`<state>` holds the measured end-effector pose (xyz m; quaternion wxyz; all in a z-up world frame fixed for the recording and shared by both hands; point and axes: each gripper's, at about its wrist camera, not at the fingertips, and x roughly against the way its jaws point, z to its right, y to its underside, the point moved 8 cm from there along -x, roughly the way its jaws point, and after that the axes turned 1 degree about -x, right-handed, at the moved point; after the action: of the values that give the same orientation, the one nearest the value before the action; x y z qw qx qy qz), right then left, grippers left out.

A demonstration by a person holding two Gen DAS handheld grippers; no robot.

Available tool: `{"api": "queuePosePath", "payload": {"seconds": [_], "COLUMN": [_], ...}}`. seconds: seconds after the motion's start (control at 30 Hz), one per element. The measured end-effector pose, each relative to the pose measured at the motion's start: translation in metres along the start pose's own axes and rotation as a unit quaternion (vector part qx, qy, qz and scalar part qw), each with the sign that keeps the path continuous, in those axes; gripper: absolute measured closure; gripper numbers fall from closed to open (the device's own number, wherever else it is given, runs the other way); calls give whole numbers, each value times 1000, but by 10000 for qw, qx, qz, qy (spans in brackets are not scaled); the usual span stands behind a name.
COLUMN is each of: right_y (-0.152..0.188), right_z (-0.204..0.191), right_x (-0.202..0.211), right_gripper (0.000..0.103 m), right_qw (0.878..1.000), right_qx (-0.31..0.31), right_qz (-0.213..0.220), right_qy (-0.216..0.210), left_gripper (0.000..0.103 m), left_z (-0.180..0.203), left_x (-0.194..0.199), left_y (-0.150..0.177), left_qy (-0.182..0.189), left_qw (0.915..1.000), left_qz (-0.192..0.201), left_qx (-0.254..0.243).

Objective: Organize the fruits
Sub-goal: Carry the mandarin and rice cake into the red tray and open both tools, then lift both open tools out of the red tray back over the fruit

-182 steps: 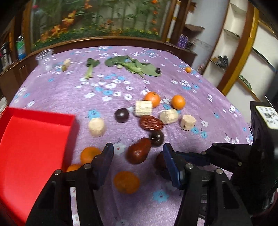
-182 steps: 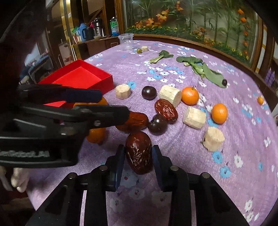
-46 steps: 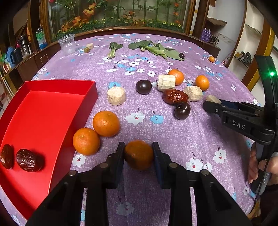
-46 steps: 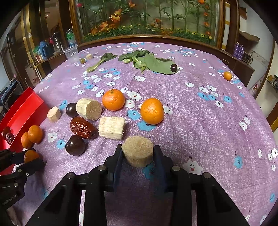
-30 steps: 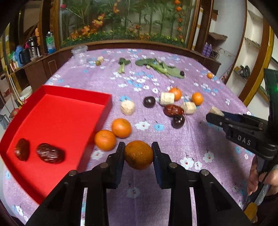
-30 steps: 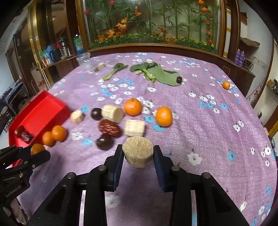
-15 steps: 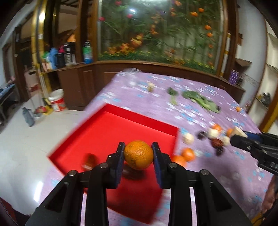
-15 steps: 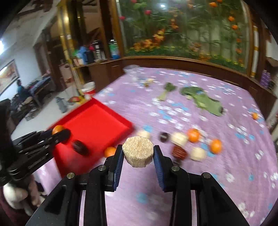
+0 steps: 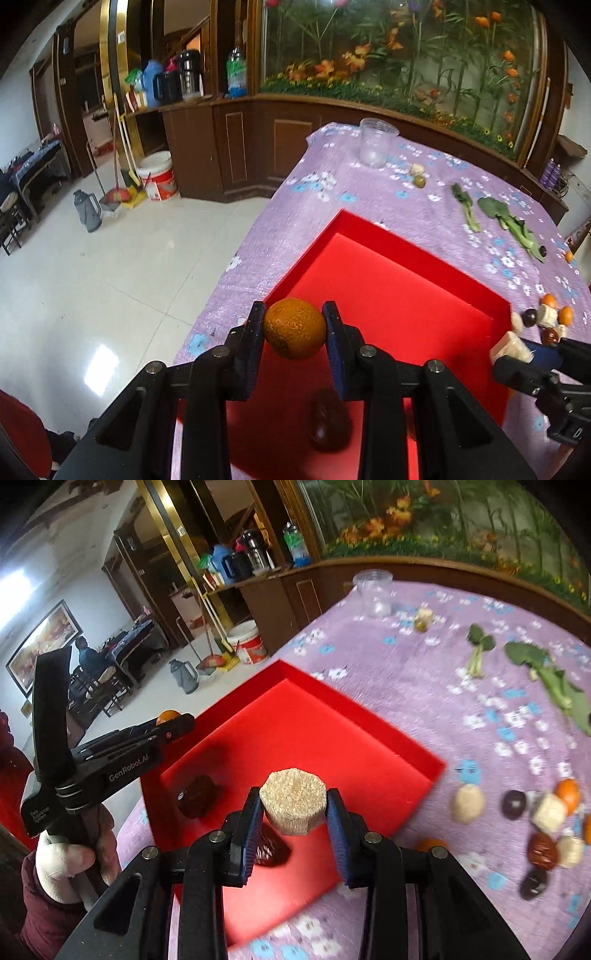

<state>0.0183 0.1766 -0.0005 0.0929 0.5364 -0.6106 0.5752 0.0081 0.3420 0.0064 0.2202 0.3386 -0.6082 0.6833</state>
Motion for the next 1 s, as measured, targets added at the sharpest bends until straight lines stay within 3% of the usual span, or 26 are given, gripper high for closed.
{"api": "queuePosePath", "payload": {"seconds": [0.4, 0.47, 0.53, 0.57, 0.63, 0.83, 1.0], "right_y": [2, 1, 1, 1, -1, -3, 28], "right_z": [-3, -4, -5, -6, -7, 6, 29], "right_x": [-44, -46, -48, -48, -44, 0, 28], "right_gripper": [65, 65, 63, 57, 49, 49, 49], "right_qw": [9994, 9994, 9993, 9992, 9994, 9999, 9984], "right_qx": [-9, -12, -49, -64, -61, -151, -565], "right_qz": [-340, -354, -376, -376, -321, 55, 7], "right_qy": [65, 39, -43, -70, -86, -15, 79], "left_gripper": [71, 62, 47, 46, 46, 44, 36], "left_z": [-3, -2, -1, -1, -1, -5, -11], "left_x": [-17, -16, -14, -12, -9, 18, 47], "left_y": [-4, -5, -6, -7, -8, -7, 3], "left_qy": [97, 141, 171, 182, 216, 292, 467], "left_qw": [9999, 9998, 9997, 9997, 9995, 9982, 9940], "left_qz": [-78, -70, -34, 4, 43, 277, 554], "left_qx": [91, 104, 158, 186, 217, 451, 816]}}
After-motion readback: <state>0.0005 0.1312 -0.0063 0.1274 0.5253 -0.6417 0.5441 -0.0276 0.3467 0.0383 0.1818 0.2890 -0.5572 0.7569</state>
